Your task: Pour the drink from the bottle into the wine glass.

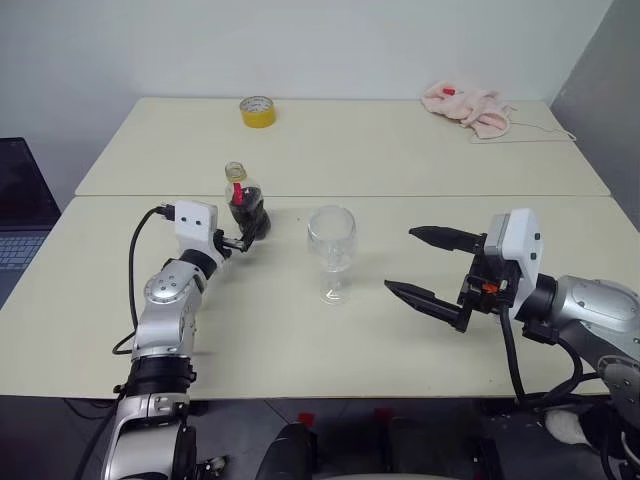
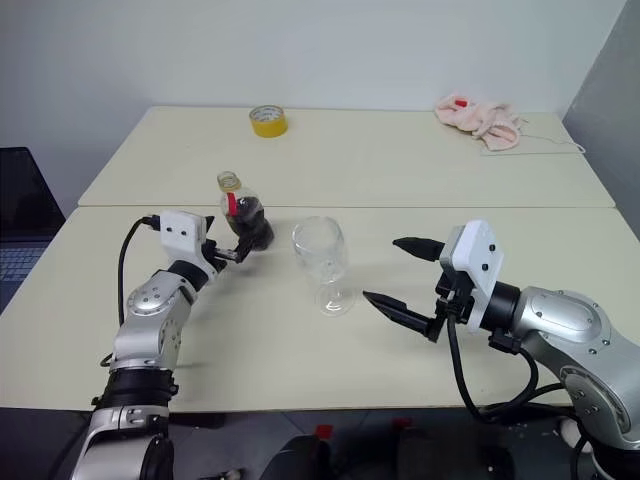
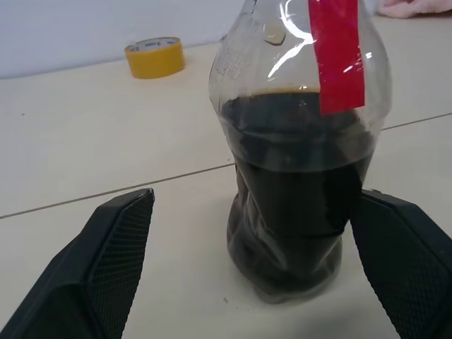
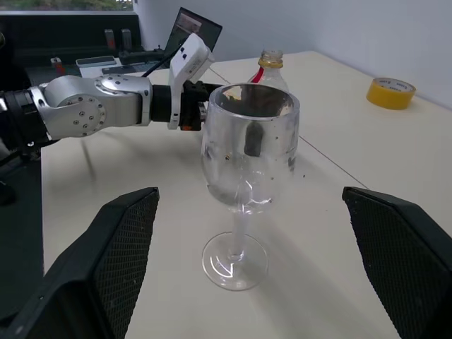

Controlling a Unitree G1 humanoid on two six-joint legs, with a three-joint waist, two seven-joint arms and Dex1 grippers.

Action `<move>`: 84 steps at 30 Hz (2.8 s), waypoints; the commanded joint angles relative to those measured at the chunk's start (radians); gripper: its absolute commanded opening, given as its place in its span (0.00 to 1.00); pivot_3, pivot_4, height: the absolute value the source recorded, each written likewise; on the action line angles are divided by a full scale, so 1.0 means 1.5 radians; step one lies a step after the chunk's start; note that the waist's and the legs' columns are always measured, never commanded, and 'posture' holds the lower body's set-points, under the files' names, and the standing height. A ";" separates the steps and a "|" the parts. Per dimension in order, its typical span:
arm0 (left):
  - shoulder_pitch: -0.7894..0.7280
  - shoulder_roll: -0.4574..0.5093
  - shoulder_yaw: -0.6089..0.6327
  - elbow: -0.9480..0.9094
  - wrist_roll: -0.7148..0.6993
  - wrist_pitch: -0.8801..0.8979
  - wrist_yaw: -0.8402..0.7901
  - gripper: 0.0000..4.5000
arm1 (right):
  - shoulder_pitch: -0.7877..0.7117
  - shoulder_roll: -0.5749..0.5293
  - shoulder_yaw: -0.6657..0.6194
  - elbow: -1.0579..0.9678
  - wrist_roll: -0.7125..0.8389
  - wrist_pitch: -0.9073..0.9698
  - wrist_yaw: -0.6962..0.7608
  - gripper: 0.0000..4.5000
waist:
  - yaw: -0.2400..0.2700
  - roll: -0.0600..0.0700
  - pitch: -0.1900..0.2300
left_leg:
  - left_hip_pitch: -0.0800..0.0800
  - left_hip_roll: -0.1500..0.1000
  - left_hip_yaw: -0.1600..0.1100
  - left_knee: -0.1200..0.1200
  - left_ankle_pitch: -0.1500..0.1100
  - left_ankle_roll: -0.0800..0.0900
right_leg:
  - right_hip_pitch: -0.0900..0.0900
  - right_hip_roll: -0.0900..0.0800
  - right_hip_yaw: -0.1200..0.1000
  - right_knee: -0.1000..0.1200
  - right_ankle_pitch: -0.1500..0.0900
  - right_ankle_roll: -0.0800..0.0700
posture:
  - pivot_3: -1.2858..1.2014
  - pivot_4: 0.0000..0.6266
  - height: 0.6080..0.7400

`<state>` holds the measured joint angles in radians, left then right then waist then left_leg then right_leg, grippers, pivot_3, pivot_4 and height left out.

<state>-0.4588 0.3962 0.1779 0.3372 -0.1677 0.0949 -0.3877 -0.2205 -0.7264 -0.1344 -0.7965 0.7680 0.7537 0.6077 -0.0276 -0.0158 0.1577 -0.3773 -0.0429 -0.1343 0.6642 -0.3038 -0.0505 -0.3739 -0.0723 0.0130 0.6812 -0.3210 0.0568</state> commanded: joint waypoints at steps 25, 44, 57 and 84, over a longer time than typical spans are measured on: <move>-0.161 -0.024 -0.019 0.251 0.006 -0.121 -0.048 0.66 | -0.049 -0.013 -0.014 0.003 0.019 -0.007 -0.009 1.00 | -0.001 0.000 0.000 | -0.001 -0.001 -0.001 0.000 0.000 0.000 | 0.000 0.000 -0.001 0.000 0.000 0.000 | 0.52 0.24 1.00; -0.126 0.012 -0.060 -0.017 -0.010 0.014 -0.135 0.20 | -0.061 0.001 -0.009 -0.013 0.013 -0.015 -0.040 1.00 | -0.003 0.000 0.000 | -0.002 0.000 -0.001 0.001 0.000 0.000 | -0.002 0.000 -0.001 0.001 0.000 0.000 | 0.52 0.24 1.00; -0.118 0.087 -0.136 -0.139 0.077 -0.062 -0.184 0.17 | -0.126 0.000 0.046 0.008 0.055 0.026 -0.038 1.00 | -0.003 0.000 0.000 | -0.002 0.000 0.000 0.001 0.000 0.000 | -0.002 0.000 0.000 0.000 0.000 0.000 | 0.52 0.24 1.00; -0.174 0.170 -0.168 -0.013 0.233 -0.415 -0.158 0.17 | -0.179 0.039 0.141 0.074 -0.036 0.035 -0.035 1.00 | -0.004 0.000 0.000 | -0.003 -0.001 0.000 0.000 0.000 0.000 | -0.003 0.000 0.000 0.001 0.000 0.000 | 0.52 0.24 1.00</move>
<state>-0.6859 0.6335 -0.0854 0.3413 0.1698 -0.4829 -0.6546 -0.4877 -0.6721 0.0790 -0.6653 0.7242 0.8277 0.5470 -0.0330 -0.0160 0.1578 -0.3814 -0.0437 -0.1348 0.6649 -0.3036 -0.0507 -0.3784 -0.0728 0.0125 0.6821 -0.3209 0.0570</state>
